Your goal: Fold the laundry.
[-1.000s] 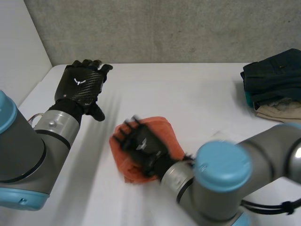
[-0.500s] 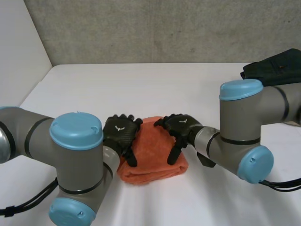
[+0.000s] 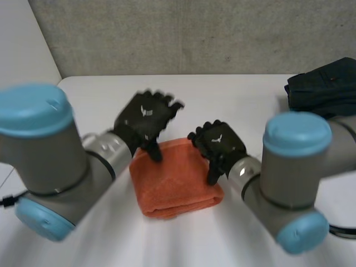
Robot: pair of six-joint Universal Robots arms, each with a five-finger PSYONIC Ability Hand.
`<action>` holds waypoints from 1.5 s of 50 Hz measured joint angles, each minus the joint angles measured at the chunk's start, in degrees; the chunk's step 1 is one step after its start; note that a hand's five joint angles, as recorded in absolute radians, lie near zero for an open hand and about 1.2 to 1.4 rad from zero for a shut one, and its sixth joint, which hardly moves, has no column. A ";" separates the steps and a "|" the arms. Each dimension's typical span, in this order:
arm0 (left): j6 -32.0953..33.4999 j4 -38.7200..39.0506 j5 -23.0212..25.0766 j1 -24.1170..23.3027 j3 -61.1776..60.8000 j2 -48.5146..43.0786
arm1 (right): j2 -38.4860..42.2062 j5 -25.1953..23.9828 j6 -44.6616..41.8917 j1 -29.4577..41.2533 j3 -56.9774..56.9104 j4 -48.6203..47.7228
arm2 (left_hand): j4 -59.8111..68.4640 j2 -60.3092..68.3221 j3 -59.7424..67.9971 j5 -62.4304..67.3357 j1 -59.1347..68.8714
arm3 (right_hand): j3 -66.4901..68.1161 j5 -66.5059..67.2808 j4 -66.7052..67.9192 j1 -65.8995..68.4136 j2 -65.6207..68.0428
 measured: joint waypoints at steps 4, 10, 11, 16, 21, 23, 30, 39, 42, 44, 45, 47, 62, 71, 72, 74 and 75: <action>-0.41 -2.23 7.54 1.55 3.28 2.29 | -2.49 -0.31 -0.96 1.65 8.74 -8.71 | 0.00 0.00 0.00 0.00 0.00 | 0.00 0.04 0.00 0.00 0.00; -1.82 -10.10 18.78 2.39 8.87 2.87 | -1.19 -0.58 -2.68 3.78 16.81 -18.96 | 0.00 0.00 0.00 0.00 0.00 | 0.00 0.22 0.00 0.00 0.00; -1.92 -10.77 19.51 2.39 9.27 2.75 | -0.82 -0.59 -2.81 3.93 17.05 -19.50 | 0.00 0.00 0.00 0.00 0.00 | 0.00 0.22 0.00 0.00 0.00; -2.69 -15.56 24.24 1.79 12.42 0.69 | 3.54 -0.68 -3.79 4.90 17.28 -23.74 | 0.00 0.00 0.00 0.00 0.00 | 0.12 0.65 0.11 0.01 0.08; -3.16 -16.17 24.76 0.44 13.64 -0.87 | 6.70 -1.17 -4.81 4.98 15.73 -27.39 | 0.00 0.00 0.00 0.00 0.00 | 2.84 4.36 2.98 2.20 1.82; -3.28 -16.08 24.66 0.06 13.79 -1.26 | 7.76 -1.31 -5.45 4.97 15.01 -28.39 | 0.00 0.00 0.00 0.00 0.00 | 5.40 5.74 5.48 5.01 4.04; -3.50 -15.73 24.31 -0.42 13.78 -1.84 | 10.25 -1.46 -7.23 4.89 12.54 -29.93 | 0.00 0.00 0.00 0.00 0.00 | 10.24 5.75 10.55 10.05 9.63; -3.51 -15.62 24.26 -0.18 13.68 -1.96 | 11.29 -1.48 -7.32 4.85 10.14 -29.80 | 0.00 0.00 0.00 0.00 0.00 | 14.85 9.24 15.00 14.75 14.55; -3.50 -15.61 24.26 -0.08 13.69 -1.97 | 11.65 -1.51 -7.24 4.85 9.26 -29.76 | 0.00 0.00 0.00 0.00 0.00 | 18.55 16.19 18.41 18.00 18.15; -3.50 -15.61 24.26 0.01 13.69 -1.97 | 11.92 -1.53 -7.18 4.83 8.61 -29.73 | 0.00 0.00 0.00 0.00 0.00 | 19.26 17.87 19.28 18.48 18.83; -3.50 -15.63 24.25 0.08 13.68 -1.96 | 12.11 -1.55 -7.12 4.82 8.08 -29.71 | 0.00 0.00 0.00 0.00 0.00 | 19.39 18.15 19.41 18.68 18.84; -3.49 -15.65 24.24 0.15 13.66 -1.96 | 12.36 -1.57 -7.06 4.81 7.47 -29.69 | 0.00 0.00 0.00 0.00 0.00 | 19.41 18.32 19.42 18.92 18.84; -3.64 -15.60 24.17 0.63 14.08 -1.92 | 12.80 -1.30 -6.38 4.75 3.29 -29.81 | 0.00 0.00 0.00 0.00 0.00 | 47.97 44.78 50.71 39.34 47.46; -6.01 -15.53 24.09 2.14 16.62 -1.33 | 8.60 -1.37 -6.30 2.26 -0.10 -29.70 | 0.00 0.00 0.00 0.00 0.00 | 47.98 44.73 51.16 39.34 47.46; -6.40 -15.51 24.08 2.33 17.05 -1.25 | 8.26 -1.38 -6.31 1.71 -0.82 -29.70 | 0.00 0.00 0.00 0.00 0.00 | 47.98 44.79 51.22 39.34 47.46; -7.24 -15.46 24.06 2.70 17.94 -1.14 | 7.60 -1.41 -6.32 0.38 -2.68 -29.70 | 0.00 0.00 0.00 0.00 0.00 | 47.98 44.78 51.39 39.34 47.46; -7.82 -15.39 24.04 2.94 18.57 -1.08 | 7.33 -1.41 -6.32 -0.38 -3.76 -29.68 | 0.00 0.00 0.00 0.00 0.00 | 47.98 44.78 51.44 39.34 47.46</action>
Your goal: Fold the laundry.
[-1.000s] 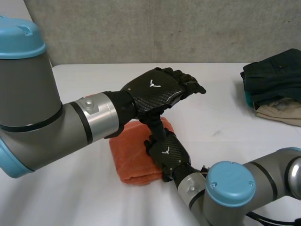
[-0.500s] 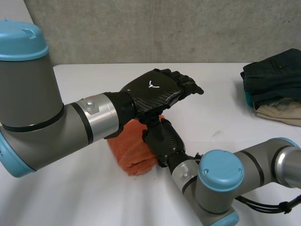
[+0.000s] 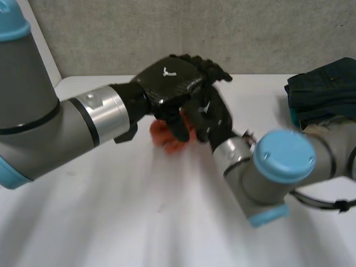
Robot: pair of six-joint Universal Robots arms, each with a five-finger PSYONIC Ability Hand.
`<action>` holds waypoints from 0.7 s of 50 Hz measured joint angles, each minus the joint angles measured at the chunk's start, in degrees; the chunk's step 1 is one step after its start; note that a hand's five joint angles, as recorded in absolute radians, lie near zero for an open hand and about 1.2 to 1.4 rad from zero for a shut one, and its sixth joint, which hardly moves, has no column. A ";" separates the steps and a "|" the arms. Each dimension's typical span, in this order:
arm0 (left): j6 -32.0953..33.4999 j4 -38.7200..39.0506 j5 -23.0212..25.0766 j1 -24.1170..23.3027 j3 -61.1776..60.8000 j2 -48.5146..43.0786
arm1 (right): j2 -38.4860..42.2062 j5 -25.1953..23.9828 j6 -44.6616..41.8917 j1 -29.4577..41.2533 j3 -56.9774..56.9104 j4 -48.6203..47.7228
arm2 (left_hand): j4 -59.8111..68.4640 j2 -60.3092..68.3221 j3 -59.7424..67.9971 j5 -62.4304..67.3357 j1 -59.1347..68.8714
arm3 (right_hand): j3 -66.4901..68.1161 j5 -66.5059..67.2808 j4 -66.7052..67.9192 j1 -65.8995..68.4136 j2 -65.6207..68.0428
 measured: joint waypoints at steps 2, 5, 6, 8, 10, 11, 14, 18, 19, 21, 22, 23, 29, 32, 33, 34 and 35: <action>-1.09 0.19 -0.06 0.39 1.11 0.11 | -0.51 -0.05 -0.02 -2.04 -2.94 0.02 | 0.00 0.00 0.00 0.00 0.00 | 0.17 0.00 0.12 0.00 0.00; -2.65 0.70 -0.43 0.73 2.44 0.22 | -0.94 -0.12 -0.03 -5.22 -7.41 -0.02 | 0.00 0.00 0.00 0.00 0.00 | 0.32 0.00 0.16 0.00 0.00; -3.20 0.93 -0.67 0.80 2.82 0.27 | -1.07 -0.15 -0.02 -6.70 -9.38 -0.02 | 0.00 0.00 0.00 0.00 0.00 | 0.32 0.00 0.16 0.00 0.00; -4.23 1.52 -1.29 0.87 3.44 0.40 | -1.29 -0.39 0.02 -9.37 -12.82 -0.10 | 0.00 0.00 0.00 0.00 0.00 | 0.33 0.00 0.16 0.00 0.00; -5.10 2.10 -1.97 0.85 3.82 0.58 | -1.42 -0.79 0.16 -11.99 -15.70 -0.22 | 0.00 0.00 0.00 0.00 0.00 | 0.33 0.01 0.17 0.00 0.00; -5.68 2.54 -2.50 0.83 4.00 0.74 | -1.49 -1.23 0.36 -14.08 -17.75 -0.36 | 0.00 0.00 0.00 0.00 0.00 | 0.33 0.01 0.17 0.00 0.00; -6.57 3.25 -3.45 0.69 4.00 1.02 | -1.41 -2.64 1.51 -19.03 -20.97 -1.08 | 0.00 0.00 0.00 0.00 0.00 | 0.49 0.94 0.19 0.00 0.00; -7.07 3.64 -4.10 0.43 3.35 1.27 | -0.57 -5.05 4.14 -25.67 -22.42 -3.13 | 0.00 0.00 0.00 0.00 0.00 | 0.55 0.95 0.20 0.00 0.00; -7.11 3.69 -4.16 0.33 3.00 1.30 | 0.29 -6.26 5.22 -28.42 -22.37 -4.25 | 0.00 0.00 0.00 0.00 0.00 | 0.55 0.95 0.21 0.00 0.00; -7.12 3.74 -4.21 0.24 2.50 1.29 | 1.64 -7.64 6.31 -31.53 -22.08 -5.60 | 0.00 0.00 0.00 0.00 0.00 | 0.55 0.97 0.21 0.00 0.00; -7.10 3.76 -4.21 0.16 2.09 1.26 | 2.72 -8.65 6.91 -33.57 -21.74 -6.52 | 0.00 0.00 0.00 0.00 0.00 | 0.55 0.95 0.21 0.00 0.00; -7.08 3.77 -4.19 0.09 1.65 1.19 | 4.29 -10.00 7.50 -36.05 -21.21 -7.65 | 0.00 0.00 0.00 0.00 0.00 | 0.55 0.95 0.21 0.00 0.00; -6.87 3.80 -4.13 -0.43 0.01 0.71 | 11.78 -15.37 8.19 -44.38 -18.56 -10.49 | 0.00 0.00 0.00 0.00 0.00 | 0.55 0.95 0.32 0.00 0.00; -6.71 3.81 -4.12 -0.84 -0.64 0.46 | 15.25 -17.57 7.24 -47.68 -17.00 -10.97 | 0.00 0.00 0.00 0.00 0.00 | 0.55 1.91 0.34 0.00 0.00; -6.65 3.81 -4.13 -1.01 -0.87 0.35 | 16.23 -18.18 6.64 -48.72 -16.40 -11.03 | 0.00 0.00 0.00 0.00 0.00 | 0.55 2.55 0.34 0.00 0.00; -6.61 3.81 -4.14 -1.13 -1.06 0.26 | 17.04 -18.76 5.89 -49.78 -15.77 -11.06 | 0.00 0.00 0.00 0.00 0.00 | 0.55 2.95 0.34 0.00 0.00; -6.58 3.81 -4.14 -1.22 -1.20 0.20 | 17.47 -19.11 5.36 -50.55 -15.29 -11.03 | 0.00 0.00 0.00 0.00 0.00 | 0.55 3.56 0.34 0.02 0.00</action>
